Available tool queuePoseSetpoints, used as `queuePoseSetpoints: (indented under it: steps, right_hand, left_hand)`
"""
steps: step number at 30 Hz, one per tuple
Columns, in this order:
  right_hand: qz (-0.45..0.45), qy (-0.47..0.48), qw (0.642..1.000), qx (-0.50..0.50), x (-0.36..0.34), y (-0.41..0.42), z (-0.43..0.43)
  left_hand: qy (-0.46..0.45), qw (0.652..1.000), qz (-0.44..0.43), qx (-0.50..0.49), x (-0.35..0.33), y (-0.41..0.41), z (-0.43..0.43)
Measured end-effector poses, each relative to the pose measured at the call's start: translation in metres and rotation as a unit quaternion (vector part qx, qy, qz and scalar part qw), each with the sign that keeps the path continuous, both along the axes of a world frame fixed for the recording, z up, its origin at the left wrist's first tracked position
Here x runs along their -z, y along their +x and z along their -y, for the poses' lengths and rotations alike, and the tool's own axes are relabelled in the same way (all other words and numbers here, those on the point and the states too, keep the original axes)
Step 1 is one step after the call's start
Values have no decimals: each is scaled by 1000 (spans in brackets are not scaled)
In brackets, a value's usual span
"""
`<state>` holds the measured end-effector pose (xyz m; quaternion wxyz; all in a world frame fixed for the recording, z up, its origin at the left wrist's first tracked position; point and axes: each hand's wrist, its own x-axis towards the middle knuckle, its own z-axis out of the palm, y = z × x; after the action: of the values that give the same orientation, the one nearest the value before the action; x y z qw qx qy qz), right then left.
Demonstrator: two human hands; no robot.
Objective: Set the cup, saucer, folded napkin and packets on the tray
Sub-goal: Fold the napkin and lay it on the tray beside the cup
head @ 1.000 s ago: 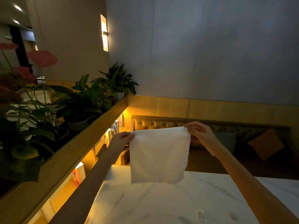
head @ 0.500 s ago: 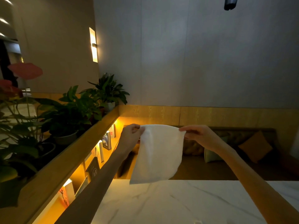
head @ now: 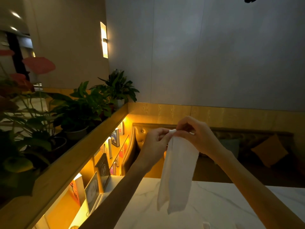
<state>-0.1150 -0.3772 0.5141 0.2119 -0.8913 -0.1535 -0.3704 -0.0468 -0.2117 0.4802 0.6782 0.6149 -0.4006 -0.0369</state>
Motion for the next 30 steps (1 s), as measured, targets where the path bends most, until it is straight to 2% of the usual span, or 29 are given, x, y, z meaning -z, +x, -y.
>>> queuePoseSetpoints:
  steps: [7,13,22,30]
  right_hand:
    - [5,69,997,-14,-1,-7,-21]
    - [18,133,991,-11,-7,-12,-27]
    - [-4,100,994,34,-11,-11,-18]
    - [-66,37,996,50,-19,-11,-14]
  left_hand:
    - [1,1000,-13,5,-2,-8,-11]
    - [-13,998,-7,67,-8,-16,-17]
    - [-19,999,5,37,-9,-18,-4]
    - [-15,997,-25,66,-10,-18,0]
